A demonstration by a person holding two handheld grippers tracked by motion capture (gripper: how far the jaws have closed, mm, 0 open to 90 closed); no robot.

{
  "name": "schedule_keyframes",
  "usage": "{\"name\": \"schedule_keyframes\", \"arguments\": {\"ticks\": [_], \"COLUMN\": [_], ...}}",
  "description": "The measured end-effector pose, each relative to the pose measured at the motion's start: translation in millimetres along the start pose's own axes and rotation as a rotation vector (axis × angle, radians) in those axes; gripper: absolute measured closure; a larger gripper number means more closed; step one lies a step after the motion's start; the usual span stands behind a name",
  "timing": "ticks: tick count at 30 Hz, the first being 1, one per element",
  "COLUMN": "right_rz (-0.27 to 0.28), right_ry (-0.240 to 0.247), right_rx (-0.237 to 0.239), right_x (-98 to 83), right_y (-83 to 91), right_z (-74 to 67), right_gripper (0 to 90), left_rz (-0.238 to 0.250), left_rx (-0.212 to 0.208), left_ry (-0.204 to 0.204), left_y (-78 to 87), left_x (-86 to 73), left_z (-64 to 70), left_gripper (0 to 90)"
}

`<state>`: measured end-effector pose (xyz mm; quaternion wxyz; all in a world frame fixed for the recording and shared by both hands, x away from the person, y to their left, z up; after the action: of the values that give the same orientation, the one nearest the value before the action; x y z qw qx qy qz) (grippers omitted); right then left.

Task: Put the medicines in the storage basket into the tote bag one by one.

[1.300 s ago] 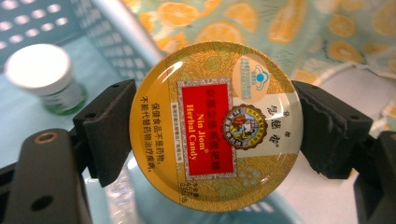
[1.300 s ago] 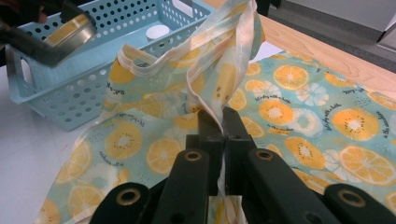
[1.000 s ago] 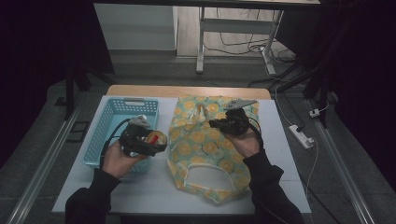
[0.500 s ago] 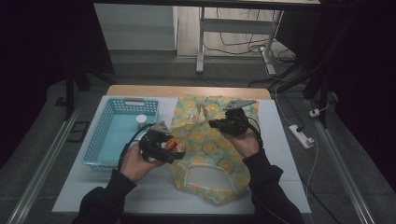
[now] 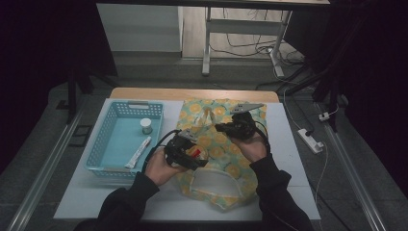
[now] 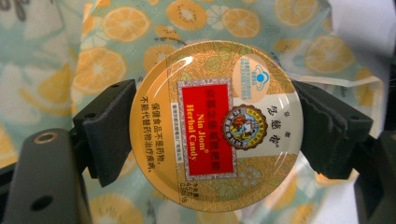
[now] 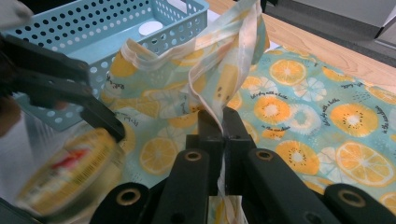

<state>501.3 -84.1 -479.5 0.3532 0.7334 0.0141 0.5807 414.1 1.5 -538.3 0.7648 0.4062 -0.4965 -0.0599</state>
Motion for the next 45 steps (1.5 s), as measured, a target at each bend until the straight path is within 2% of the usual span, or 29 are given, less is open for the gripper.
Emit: {"name": "schedule_keyframes", "arguments": {"ticks": [3, 11, 14, 16, 24, 30, 39, 45], "right_rz": [0.002, 0.005, 0.007, 0.008, -0.002, -0.006, -0.015, -0.020], "right_ry": [0.000, 0.002, 0.002, 0.001, -0.001, 0.003, 0.002, 0.006], "right_rx": [0.000, -0.002, -0.003, -0.003, -0.005, -0.010, -0.017, -0.022], "right_x": [0.2, 1.2, 1.6, 1.7, -0.5, -1.7, -5.3, -6.5], "right_y": [-0.7, -0.4, 0.0, 0.1, -2.3, -3.9, -7.1, -7.6], "right_z": [-0.3, -0.3, -0.1, 0.0, 0.1, 0.9, 3.0, 3.7], "right_gripper": [89.8, 89.9, 89.8, 89.9, 89.9, 89.9, 89.9, 89.8], "left_rz": [0.007, 0.014, 0.003, 0.007, 0.003, -0.004, -0.013, -0.019], "left_rx": [-0.009, 0.005, 0.024, 0.038, 0.079, 0.114, 0.131, 0.147], "left_ry": [0.001, -0.003, -0.008, 0.002, 0.027, 0.019, 0.039, 0.034], "left_y": [-10.1, -33.1, -42.4, -47.1, -61.6, -73.5, -87.1, -91.4], "left_x": [4.7, 15.8, 16.3, 16.9, 15.1, 12.2, 11.9, 10.1], "left_z": [-0.6, -9.9, -15.6, -19.7, -38.0, -49.2, -56.8, -58.4], "left_gripper": [20.1, 20.1, 20.0, 20.0, 20.0, 20.0, 19.9, 19.1]}}
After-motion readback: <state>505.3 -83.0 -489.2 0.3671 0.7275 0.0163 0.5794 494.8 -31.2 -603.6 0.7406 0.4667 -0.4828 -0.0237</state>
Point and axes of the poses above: each handheld gripper's, and its own axes: y roughly backward along the jaws, x roughly out of its top, z roughly to its right, the point moved 10 cm from there along -y, roughly forward along the jaws, and after that the axes turned 3 degrees about z, right-handed, at the moved point
